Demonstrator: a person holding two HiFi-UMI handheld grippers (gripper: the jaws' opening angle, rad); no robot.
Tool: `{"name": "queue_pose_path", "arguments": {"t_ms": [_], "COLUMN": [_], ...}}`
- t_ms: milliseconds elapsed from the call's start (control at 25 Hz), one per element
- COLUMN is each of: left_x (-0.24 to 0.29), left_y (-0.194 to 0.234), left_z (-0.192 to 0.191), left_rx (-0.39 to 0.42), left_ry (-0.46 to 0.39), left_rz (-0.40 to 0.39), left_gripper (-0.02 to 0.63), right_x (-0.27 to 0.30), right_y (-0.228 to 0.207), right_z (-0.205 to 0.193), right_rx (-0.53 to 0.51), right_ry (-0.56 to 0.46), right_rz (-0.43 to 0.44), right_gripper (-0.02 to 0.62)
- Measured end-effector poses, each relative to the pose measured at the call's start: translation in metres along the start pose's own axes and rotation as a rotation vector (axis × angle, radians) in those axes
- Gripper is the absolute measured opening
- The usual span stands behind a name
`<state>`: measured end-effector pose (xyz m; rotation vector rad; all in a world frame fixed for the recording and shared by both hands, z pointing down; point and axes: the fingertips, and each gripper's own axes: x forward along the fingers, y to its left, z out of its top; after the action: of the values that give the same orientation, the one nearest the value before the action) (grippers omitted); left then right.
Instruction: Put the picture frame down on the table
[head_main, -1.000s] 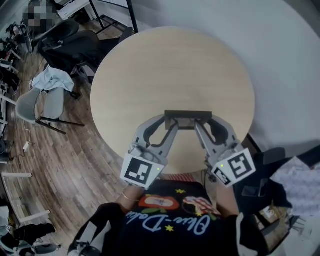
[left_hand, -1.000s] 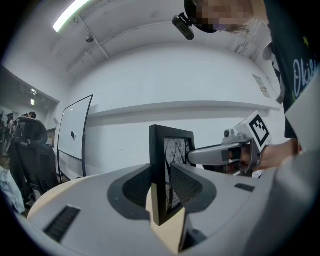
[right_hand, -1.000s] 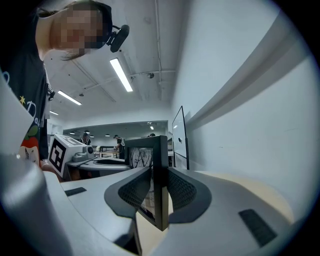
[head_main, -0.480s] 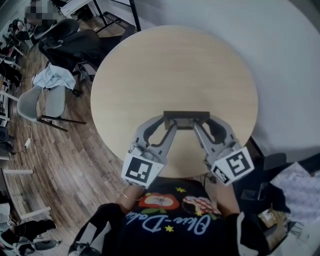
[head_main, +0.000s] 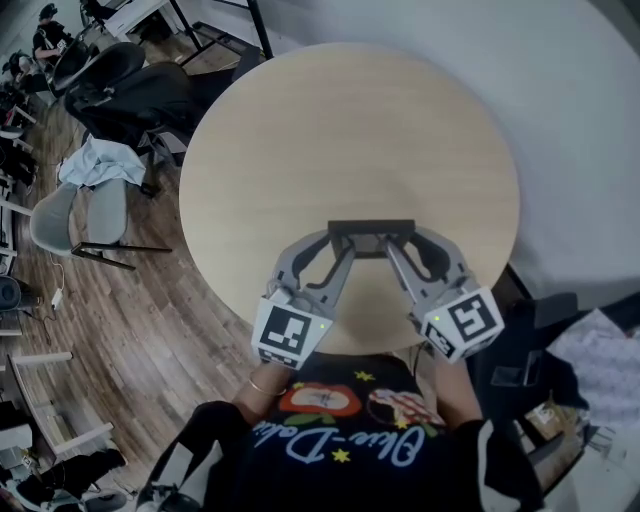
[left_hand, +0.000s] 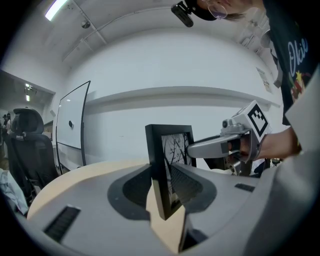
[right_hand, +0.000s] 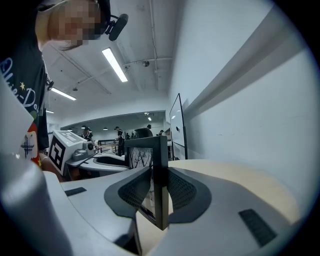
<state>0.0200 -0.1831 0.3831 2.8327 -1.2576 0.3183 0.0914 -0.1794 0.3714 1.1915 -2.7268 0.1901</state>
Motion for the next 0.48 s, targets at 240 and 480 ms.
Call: {"name": "queue_pose_path", "arguments": {"t_ms": [240,480], "left_x": [0.005,0.009], "left_y": [0.003,0.008], "left_z": [-0.019,-0.034], "left_rx": [-0.008,-0.025], "left_ry": [0.036,0.063], "left_rz": [-0.015,-0.013], "left_gripper": [0.112,0.112], "right_x": [0.007,0.016], "right_y": [-0.005,-0.006], "right_z": [-0.019,-0.032], "right_rx": [0.01,0.025], "right_ry": [0.034,0.056], "right_rz": [-0.017,-0.025], "right_gripper": [0.078,0.078]}}
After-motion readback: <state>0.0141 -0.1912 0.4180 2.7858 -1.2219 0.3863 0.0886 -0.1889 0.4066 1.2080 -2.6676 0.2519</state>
